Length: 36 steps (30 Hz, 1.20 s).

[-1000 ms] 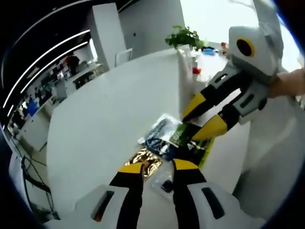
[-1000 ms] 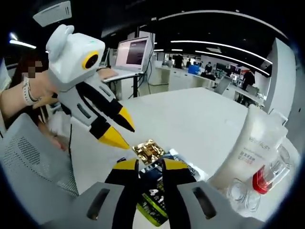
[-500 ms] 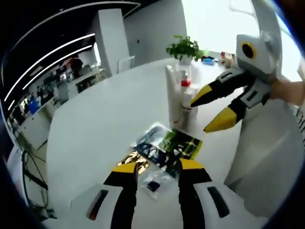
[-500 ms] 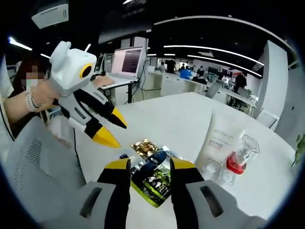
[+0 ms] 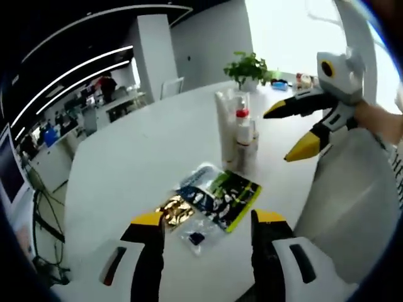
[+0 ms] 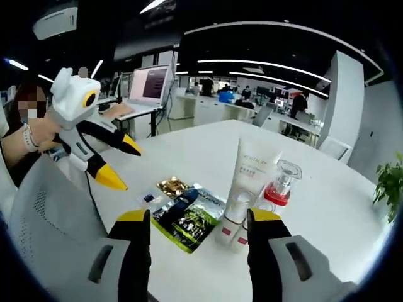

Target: Arrange the skincare products in the storage area until every visible bottle or jar stands upright without overlapping.

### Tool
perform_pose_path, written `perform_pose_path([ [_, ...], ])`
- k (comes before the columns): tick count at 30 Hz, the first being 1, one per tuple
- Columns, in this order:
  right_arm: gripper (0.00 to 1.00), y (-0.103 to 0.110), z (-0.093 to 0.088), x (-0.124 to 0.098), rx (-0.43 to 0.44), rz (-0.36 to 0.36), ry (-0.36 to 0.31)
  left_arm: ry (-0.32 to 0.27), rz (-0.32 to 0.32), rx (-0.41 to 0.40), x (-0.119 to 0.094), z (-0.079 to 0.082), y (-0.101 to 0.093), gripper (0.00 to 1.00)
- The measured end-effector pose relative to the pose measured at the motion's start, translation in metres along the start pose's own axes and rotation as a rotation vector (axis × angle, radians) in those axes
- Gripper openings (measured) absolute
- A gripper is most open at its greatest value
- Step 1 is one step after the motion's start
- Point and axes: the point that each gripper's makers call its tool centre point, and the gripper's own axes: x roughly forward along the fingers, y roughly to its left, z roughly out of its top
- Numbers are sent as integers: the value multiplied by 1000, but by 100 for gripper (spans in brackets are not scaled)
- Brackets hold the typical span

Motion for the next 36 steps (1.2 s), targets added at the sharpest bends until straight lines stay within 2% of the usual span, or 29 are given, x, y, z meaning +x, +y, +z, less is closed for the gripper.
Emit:
perform_pose_path([
  [5,74,-9,-8,-7,22,-24,11,6,12,-17,1,-3,3,58],
  [11,89,-17,-16,-15,46,-66,20,-6,14,-31,0,-3,2,64],
  [14,93,-20,-19,-18,51,-72,23,-4,17,-34,1,-4,1,64],
  [18,99,-22,-25,-17,54,-70,35,-17,16,-47,3,-4,-2,74],
  [23,100,-20,-31,-15,62,-51,51,-7,15,-77,5,-10,-5,78],
  [25,100,-20,-32,-14,49,-54,53,-5,22,-85,6,-12,-4,85],
  [29,100,-21,-34,-10,26,-52,58,6,24,-100,7,-16,-4,88],
  [31,100,-20,-36,-8,16,-49,73,13,28,-113,9,-19,-3,93],
  [36,100,-18,-34,-8,35,-37,57,25,28,-116,11,-22,-3,98],
])
